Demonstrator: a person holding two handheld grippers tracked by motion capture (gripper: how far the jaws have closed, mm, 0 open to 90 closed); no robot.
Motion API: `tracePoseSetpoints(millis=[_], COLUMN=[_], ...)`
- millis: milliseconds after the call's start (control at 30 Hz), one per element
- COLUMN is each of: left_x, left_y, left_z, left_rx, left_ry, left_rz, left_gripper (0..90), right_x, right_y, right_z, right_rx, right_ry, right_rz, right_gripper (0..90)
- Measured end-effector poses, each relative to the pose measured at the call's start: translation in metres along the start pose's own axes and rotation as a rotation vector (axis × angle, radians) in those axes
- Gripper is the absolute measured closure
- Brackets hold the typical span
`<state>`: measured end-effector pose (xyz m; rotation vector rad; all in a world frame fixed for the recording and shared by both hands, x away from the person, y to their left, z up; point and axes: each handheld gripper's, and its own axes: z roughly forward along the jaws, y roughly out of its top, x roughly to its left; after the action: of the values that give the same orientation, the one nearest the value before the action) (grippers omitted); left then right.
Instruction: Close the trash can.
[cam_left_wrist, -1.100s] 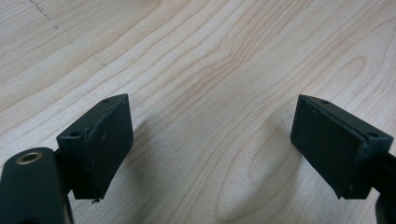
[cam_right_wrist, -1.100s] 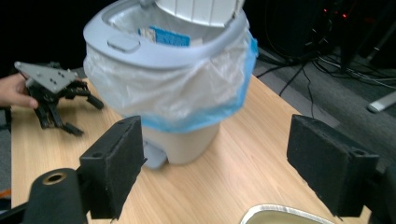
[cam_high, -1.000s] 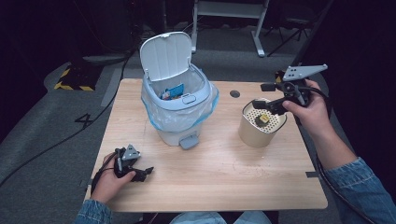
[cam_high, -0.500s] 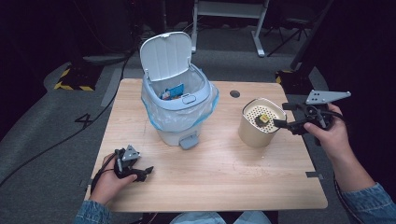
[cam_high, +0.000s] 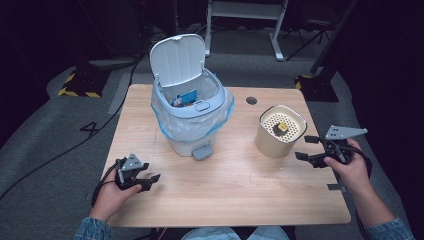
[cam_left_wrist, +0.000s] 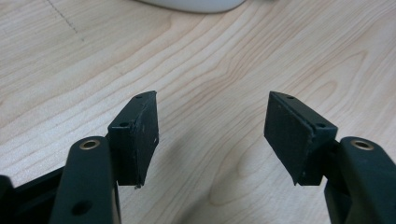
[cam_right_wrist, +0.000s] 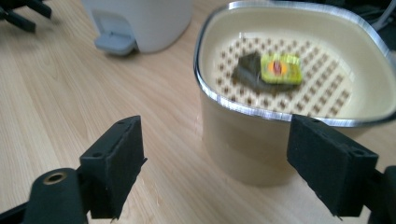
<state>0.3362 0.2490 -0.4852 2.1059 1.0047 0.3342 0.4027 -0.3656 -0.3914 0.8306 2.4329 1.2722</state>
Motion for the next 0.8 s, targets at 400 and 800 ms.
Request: tracePoseSetpoints(millis=[400,800], left_x=[0.001,0.007], left_y=[0.005,0.036], left_z=[-0.010,-0.035], left_rx=[-0.010,-0.081], left_ry=[-0.030,-0.066], left_rz=[-0.048,-0.032], left_gripper=[36.3,38.5], right_x=[-0.004,-0.001], right_y=[-0.054,-0.097], right_z=[0.024,0.052], right_rx=[0.034,0.127], right_ry=[0.038,-0.022], right_rz=[0.053,0.049], right_gripper=[16.8,16.2])
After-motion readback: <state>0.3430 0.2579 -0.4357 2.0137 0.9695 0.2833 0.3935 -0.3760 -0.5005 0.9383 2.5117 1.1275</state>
